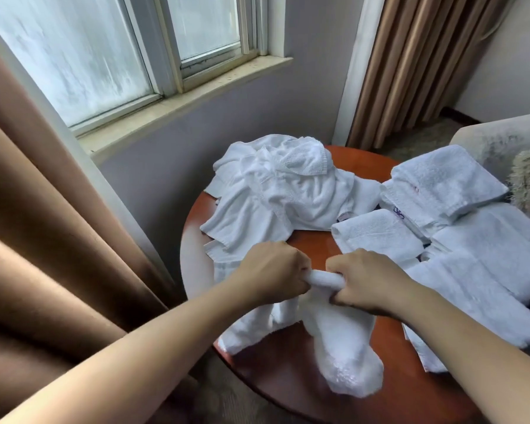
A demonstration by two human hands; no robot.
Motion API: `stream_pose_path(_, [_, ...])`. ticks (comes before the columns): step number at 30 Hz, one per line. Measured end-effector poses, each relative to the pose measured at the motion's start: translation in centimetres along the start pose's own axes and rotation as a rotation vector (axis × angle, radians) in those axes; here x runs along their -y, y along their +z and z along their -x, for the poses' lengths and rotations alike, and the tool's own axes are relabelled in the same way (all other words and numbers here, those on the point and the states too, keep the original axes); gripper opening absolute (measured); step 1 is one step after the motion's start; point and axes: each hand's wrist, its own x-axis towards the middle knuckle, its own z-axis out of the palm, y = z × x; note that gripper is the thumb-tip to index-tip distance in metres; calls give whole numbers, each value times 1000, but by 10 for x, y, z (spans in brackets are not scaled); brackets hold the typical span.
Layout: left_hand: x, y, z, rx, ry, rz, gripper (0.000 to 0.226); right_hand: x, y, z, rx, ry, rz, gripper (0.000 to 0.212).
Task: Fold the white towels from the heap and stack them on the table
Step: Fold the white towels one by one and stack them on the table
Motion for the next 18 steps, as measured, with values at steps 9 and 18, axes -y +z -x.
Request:
stream_pose_path(9, [44,1,0,-97,-79,-11,28,-39,0,10,45,181,-329,41])
stream_pose_path(18, [65,-8,-9,-45,-391,417,43,-44,-16,12,-275,463,-1340,20])
